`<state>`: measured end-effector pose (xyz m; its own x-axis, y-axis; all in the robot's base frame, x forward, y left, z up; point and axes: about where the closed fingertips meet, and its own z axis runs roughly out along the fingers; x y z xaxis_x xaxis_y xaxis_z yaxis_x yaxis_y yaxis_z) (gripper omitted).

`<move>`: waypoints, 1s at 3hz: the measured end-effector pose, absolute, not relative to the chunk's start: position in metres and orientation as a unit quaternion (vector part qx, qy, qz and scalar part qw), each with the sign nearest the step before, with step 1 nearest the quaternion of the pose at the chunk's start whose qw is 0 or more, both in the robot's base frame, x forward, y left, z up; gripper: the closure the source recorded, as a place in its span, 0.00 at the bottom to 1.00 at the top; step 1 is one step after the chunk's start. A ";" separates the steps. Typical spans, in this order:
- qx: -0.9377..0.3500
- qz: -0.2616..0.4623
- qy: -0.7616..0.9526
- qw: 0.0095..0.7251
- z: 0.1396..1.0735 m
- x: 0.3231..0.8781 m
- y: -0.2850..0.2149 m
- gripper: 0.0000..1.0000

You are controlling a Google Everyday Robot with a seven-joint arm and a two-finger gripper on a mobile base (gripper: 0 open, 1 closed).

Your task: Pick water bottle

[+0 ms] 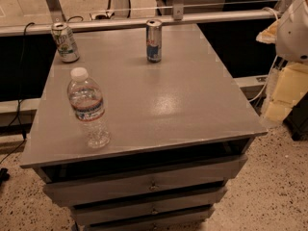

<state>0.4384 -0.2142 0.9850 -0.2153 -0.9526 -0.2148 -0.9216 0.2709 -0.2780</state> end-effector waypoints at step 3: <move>-0.627 0.071 0.745 0.215 0.959 0.448 -0.134 0.00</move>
Offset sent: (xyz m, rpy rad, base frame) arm 0.0120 0.0629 -0.0303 0.2284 0.0898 0.1309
